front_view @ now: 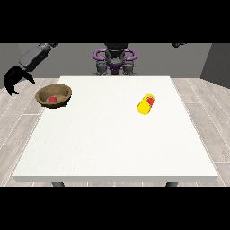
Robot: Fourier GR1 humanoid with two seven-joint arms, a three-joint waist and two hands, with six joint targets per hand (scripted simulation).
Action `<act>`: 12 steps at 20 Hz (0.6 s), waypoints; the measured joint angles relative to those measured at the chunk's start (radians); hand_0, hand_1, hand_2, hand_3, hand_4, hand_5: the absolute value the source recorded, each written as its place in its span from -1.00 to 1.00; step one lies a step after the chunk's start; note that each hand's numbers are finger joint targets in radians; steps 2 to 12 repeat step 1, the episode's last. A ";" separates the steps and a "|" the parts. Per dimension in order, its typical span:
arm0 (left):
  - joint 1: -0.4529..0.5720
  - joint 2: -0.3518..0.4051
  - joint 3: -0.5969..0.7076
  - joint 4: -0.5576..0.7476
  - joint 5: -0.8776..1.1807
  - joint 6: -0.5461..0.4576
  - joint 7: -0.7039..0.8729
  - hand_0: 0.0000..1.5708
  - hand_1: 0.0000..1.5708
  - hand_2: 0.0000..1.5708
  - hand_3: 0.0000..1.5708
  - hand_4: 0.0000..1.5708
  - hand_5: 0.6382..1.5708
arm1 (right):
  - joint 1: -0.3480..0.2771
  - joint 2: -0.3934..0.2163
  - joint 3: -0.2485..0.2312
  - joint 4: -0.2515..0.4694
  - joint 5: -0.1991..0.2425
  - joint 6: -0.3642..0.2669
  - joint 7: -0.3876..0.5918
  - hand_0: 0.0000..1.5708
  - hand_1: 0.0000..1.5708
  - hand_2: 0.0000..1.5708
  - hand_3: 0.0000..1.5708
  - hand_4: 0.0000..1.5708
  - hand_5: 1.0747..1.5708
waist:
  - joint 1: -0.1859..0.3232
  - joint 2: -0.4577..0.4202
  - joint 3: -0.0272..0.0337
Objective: Pick the cup and pour the ball into the bowl, then pick the bowl and place it on the pad
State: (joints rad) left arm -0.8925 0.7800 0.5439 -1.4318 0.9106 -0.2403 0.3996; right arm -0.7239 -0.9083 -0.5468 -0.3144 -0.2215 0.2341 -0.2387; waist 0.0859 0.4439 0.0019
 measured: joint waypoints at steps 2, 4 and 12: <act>0.008 -0.005 -0.005 0.017 -0.006 -0.004 -0.005 -1.00 -1.00 -1.00 -1.00 -1.00 0.99 | -0.013 -0.008 0.001 -0.008 -0.005 0.018 0.019 -0.52 -0.52 -0.85 -0.48 -0.60 0.21 | -0.009 -0.018 -0.0006; 0.008 -0.005 -0.005 0.017 -0.006 -0.004 -0.005 -1.00 -1.00 -1.00 -1.00 -1.00 0.99 | -0.013 -0.008 0.001 -0.008 -0.005 0.018 0.019 -0.52 -0.52 -0.85 -0.48 -0.60 0.21 | -0.009 -0.018 -0.0006; 0.008 -0.005 -0.005 0.017 -0.006 -0.004 -0.005 -1.00 -1.00 -1.00 -1.00 -1.00 0.99 | -0.013 -0.008 0.001 -0.008 -0.005 0.018 0.019 -0.52 -0.52 -0.85 -0.48 -0.60 0.21 | -0.009 -0.018 -0.0006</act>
